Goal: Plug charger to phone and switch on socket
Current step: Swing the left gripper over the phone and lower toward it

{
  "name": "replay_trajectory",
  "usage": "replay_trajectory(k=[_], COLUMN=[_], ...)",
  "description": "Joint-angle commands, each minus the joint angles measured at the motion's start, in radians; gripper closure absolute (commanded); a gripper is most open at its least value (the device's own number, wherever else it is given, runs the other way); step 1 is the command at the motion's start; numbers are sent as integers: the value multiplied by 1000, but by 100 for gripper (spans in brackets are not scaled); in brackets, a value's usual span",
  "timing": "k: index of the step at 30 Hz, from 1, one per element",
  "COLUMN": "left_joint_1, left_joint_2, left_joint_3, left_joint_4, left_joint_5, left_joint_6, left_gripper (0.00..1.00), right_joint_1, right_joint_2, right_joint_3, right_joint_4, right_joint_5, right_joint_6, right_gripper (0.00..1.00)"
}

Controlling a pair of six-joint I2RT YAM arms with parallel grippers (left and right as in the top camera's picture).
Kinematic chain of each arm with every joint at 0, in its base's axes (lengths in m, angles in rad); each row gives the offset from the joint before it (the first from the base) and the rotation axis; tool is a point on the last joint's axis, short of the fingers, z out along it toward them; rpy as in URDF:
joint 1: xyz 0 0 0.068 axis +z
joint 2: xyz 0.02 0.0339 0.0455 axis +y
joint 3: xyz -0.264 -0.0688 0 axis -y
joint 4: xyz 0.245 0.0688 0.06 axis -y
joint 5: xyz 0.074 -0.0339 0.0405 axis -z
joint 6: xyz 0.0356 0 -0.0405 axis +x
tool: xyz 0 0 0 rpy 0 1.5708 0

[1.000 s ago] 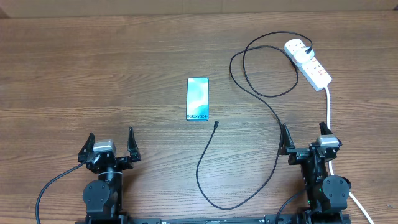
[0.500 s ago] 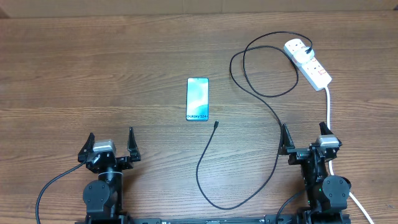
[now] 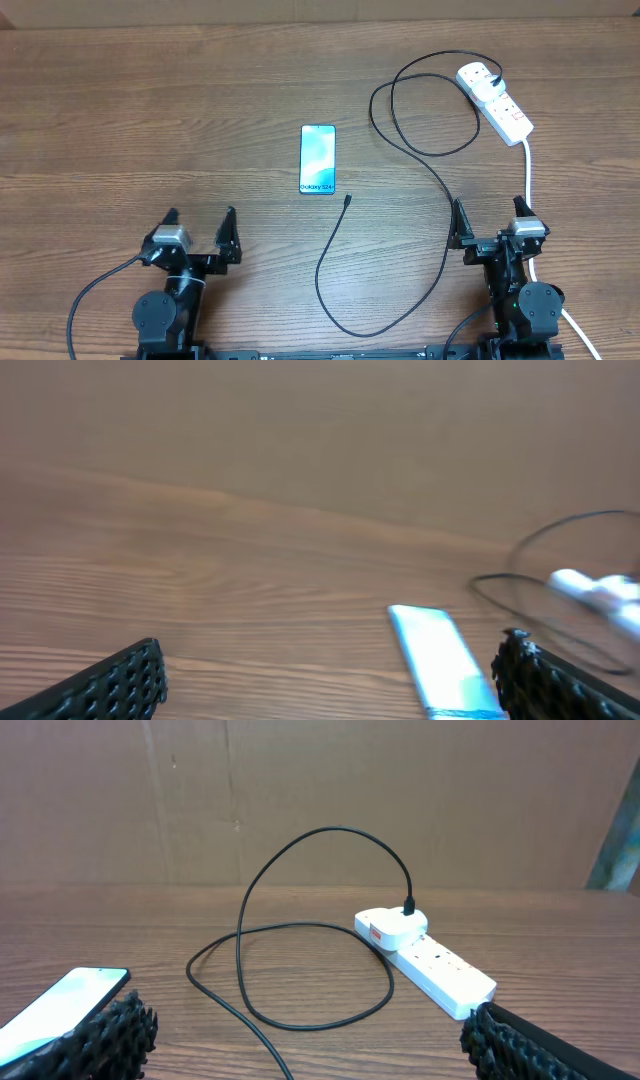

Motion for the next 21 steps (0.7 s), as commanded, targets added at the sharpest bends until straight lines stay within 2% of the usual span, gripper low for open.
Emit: replay_trajectory(k=[1, 7, 14, 21], left_joint_1=[10, 10, 10, 10], left_joint_2=[-8, -8, -8, 13], left_joint_3=[-6, -6, 24, 204], left_joint_4=[45, 155, 367, 385], left_joint_5=[143, 172, 174, 52], left_joint_6=[-182, -185, -185, -181], left_gripper=[0, 0, 0, 0], right_joint_1=[-6, -6, -6, -6], right_joint_2=[-10, -10, -10, -10], right_joint_3=[-10, -10, -10, -10], right_joint_4=[6, 6, 6, 6], right_joint_5=[6, 6, 6, 6], right_joint_6=[4, 4, 4, 4], right_gripper=[0, 0, 0, 0])
